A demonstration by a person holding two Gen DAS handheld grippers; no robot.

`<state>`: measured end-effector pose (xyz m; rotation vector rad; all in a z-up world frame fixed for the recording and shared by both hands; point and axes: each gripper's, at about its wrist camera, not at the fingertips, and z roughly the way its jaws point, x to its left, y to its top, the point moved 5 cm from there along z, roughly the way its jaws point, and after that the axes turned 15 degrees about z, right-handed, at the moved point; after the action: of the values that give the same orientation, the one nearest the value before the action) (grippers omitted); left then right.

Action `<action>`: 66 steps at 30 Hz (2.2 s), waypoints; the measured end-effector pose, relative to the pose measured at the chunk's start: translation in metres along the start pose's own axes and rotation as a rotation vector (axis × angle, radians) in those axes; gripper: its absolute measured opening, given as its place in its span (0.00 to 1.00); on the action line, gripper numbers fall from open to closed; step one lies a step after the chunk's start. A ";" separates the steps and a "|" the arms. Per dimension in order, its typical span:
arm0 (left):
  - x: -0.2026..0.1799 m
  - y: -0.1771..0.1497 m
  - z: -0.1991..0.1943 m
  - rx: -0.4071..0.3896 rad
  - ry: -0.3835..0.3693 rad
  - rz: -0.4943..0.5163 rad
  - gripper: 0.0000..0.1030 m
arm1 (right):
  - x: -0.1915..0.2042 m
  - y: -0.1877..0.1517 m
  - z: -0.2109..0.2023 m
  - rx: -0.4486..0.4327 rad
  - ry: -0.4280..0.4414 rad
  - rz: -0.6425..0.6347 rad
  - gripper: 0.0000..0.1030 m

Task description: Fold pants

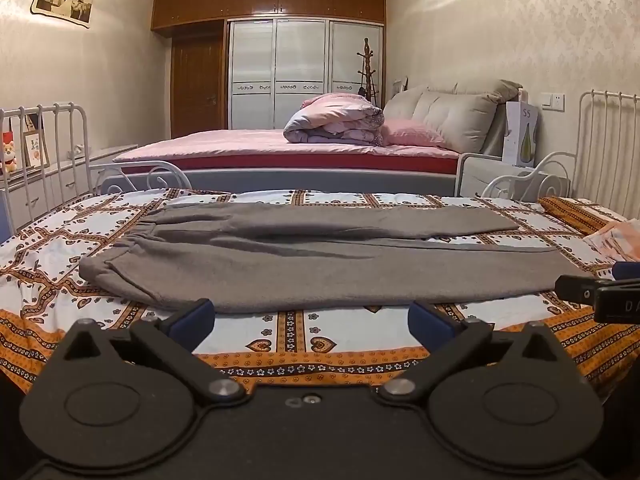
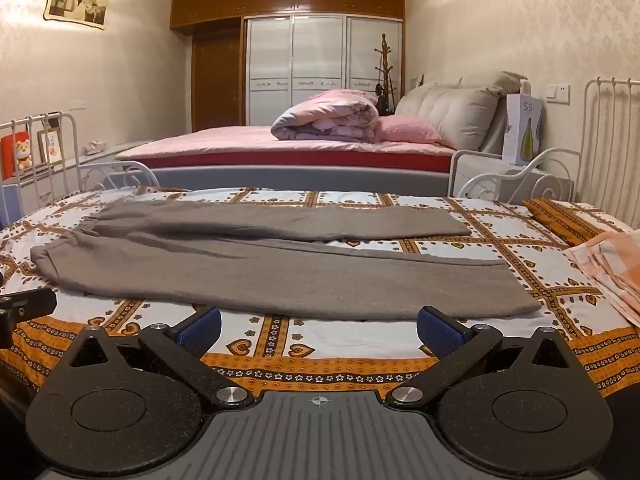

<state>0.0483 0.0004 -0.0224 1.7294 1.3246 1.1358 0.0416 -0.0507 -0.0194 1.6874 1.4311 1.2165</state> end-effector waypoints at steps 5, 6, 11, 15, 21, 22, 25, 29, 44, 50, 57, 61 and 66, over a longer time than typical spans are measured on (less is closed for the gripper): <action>0.001 0.000 -0.001 0.002 -0.004 -0.001 0.94 | 0.001 0.000 0.002 0.005 -0.002 -0.002 1.00; 0.001 0.000 -0.001 0.001 -0.005 0.000 0.94 | 0.001 -0.001 0.002 0.006 -0.002 -0.003 1.00; 0.002 0.000 0.002 0.006 -0.004 -0.006 0.94 | 0.000 -0.001 0.002 0.008 -0.002 -0.006 1.00; 0.001 0.000 0.002 0.006 -0.004 -0.005 0.94 | 0.000 -0.001 0.002 0.012 -0.004 -0.008 1.00; 0.001 0.000 0.001 0.006 -0.005 -0.002 0.94 | 0.001 -0.001 0.002 0.014 -0.005 -0.006 1.00; 0.000 0.000 0.001 0.006 -0.007 -0.002 0.94 | 0.000 -0.001 0.002 0.013 -0.005 -0.006 1.00; 0.000 0.000 0.001 0.008 -0.009 0.000 0.94 | 0.001 -0.001 0.002 0.013 -0.004 -0.006 1.00; -0.001 -0.001 0.001 0.010 -0.011 0.002 0.94 | 0.001 -0.001 0.002 0.015 -0.005 -0.006 1.00; -0.004 -0.002 0.002 0.014 -0.016 0.004 0.94 | 0.002 -0.002 0.004 0.019 -0.006 -0.007 1.00; -0.004 -0.002 0.002 0.016 -0.018 0.004 0.94 | 0.002 -0.001 0.003 0.018 -0.005 -0.004 1.00; -0.004 -0.003 0.001 0.016 -0.019 0.005 0.94 | 0.001 0.000 0.002 0.018 -0.005 -0.003 1.00; -0.003 -0.003 0.002 0.018 -0.022 0.006 0.94 | 0.001 0.000 0.003 0.019 -0.004 -0.002 1.00; -0.002 -0.002 0.003 0.020 -0.022 0.008 0.94 | 0.001 0.000 0.002 0.019 -0.005 -0.003 1.00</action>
<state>0.0501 -0.0013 -0.0261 1.7580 1.3212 1.1088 0.0434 -0.0495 -0.0200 1.6995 1.4455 1.2001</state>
